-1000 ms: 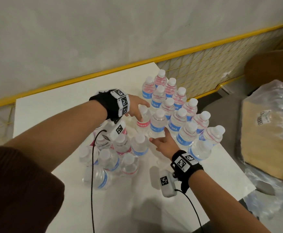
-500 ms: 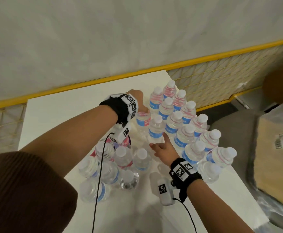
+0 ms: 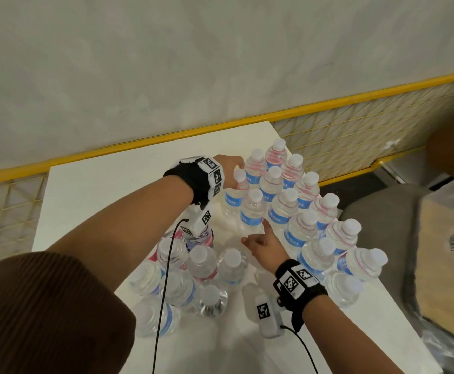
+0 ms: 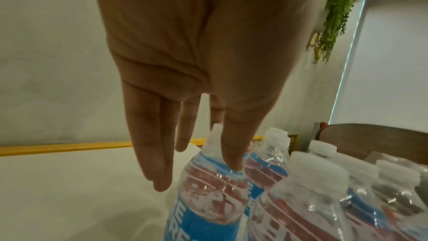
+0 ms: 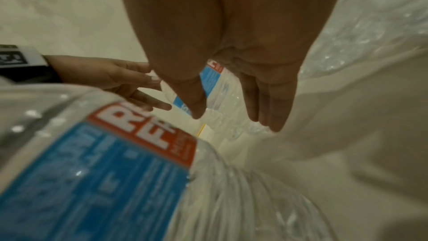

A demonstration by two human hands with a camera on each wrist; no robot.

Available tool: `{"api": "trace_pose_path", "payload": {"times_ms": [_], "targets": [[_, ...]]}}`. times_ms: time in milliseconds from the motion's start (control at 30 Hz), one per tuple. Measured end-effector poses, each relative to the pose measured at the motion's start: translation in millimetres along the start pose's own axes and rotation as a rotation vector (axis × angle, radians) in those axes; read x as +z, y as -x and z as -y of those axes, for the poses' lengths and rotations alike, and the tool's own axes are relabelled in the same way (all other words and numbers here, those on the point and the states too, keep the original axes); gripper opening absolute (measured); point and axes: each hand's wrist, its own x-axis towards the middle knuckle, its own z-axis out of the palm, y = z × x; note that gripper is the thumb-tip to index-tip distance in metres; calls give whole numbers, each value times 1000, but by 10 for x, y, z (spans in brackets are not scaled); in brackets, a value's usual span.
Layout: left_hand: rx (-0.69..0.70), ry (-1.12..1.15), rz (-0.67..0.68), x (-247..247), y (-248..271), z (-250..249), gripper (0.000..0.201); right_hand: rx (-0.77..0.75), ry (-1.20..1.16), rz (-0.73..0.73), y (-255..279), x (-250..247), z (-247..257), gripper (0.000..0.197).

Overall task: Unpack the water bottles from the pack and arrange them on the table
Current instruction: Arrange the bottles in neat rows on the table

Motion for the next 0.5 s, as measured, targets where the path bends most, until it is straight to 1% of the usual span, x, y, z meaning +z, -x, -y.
{"api": "trace_pose_path", "payload": {"times_ms": [100,133,233,333,400,467,500], "targets": [[-12,106,42,-34,41,-23,43,-3,38,-102,74,-49,69,71],[-16,129,35,-51,49,-25,41,-5,17,-108,102,-63,92,69],[-14,48,-8,-88,34,-35,41,-3,-48,-84,158,-98,142,67],[-7,13,-49,-111,9,-40,36,-11,-55,-74,192,-130,171,65],[-12,3,-87,-108,-2,-38,34,-61,10,-132,228,-145,206,56],[-31,22,-139,-92,-25,-29,36,-158,82,-225,270,-154,295,45],[-39,43,-157,-89,-32,-32,38,-209,97,-254,293,-161,360,43]]}}
